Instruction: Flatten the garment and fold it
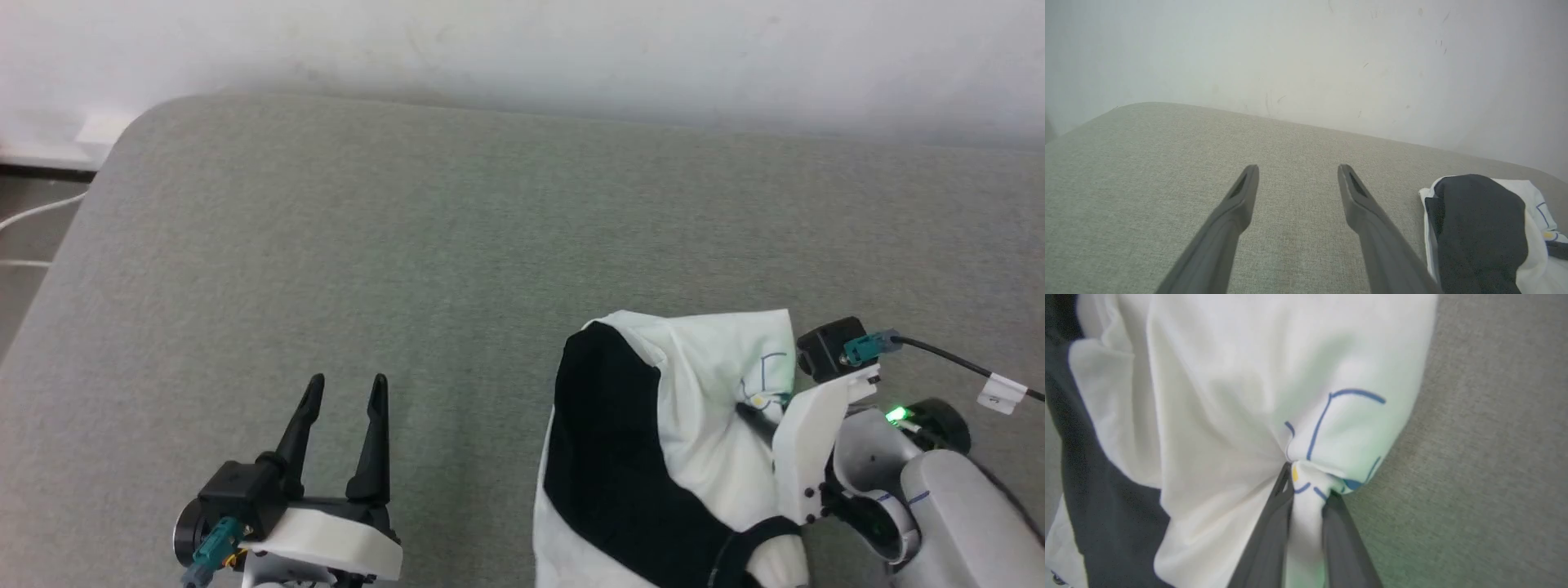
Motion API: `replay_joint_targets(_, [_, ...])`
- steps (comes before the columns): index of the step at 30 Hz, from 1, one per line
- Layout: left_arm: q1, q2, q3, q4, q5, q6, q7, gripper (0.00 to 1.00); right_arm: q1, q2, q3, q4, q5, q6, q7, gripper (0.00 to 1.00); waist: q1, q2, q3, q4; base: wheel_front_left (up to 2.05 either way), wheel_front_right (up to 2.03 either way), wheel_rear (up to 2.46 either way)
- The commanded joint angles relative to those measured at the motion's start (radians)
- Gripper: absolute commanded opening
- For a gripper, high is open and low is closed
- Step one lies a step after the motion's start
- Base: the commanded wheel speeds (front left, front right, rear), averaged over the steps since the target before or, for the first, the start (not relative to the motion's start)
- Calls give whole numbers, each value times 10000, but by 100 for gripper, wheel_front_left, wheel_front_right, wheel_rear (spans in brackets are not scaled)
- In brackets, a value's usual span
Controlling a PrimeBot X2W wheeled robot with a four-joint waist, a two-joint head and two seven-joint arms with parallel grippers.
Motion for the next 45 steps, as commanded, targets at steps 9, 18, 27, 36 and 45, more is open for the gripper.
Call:
replay_joint_targets(9, [-521, -18, -595, -188, 65, -161, -47, 100, -1048, -2944, 1854, -1721, -467, -25, 363, 0, -1, 0, 267, -2025, 0, 0, 0])
replay_joint_targets(18, [-1670, -18, -1407, -508, 258, -173, -47, 100, -2525, -6230, 3320, -1629, -580, -25, -209, 0, -1, 0, 1754, -3293, 0, 0, 0])
replay_joint_targets(27, [-2746, -18, -1602, -836, 811, -313, -47, 100, -3377, -7666, 3296, 592, -801, -25, -2323, 0, -1, 0, 3338, -3361, 0, 0, 0])
replay_joint_targets(36, [-3210, 25, -1695, -1012, 999, -393, -47, 100, -3502, -7529, 1637, 3449, -1285, -25, -3924, 0, -1, 0, 4192, -3086, 0, 0, 0])
replay_joint_targets(45, [-3194, 57, -1698, -869, 990, -417, -47, 100, -3682, -6699, 307, 5059, -2152, -25, -4434, 6, -1, 0, 4106, -2954, 0, 0, 0])
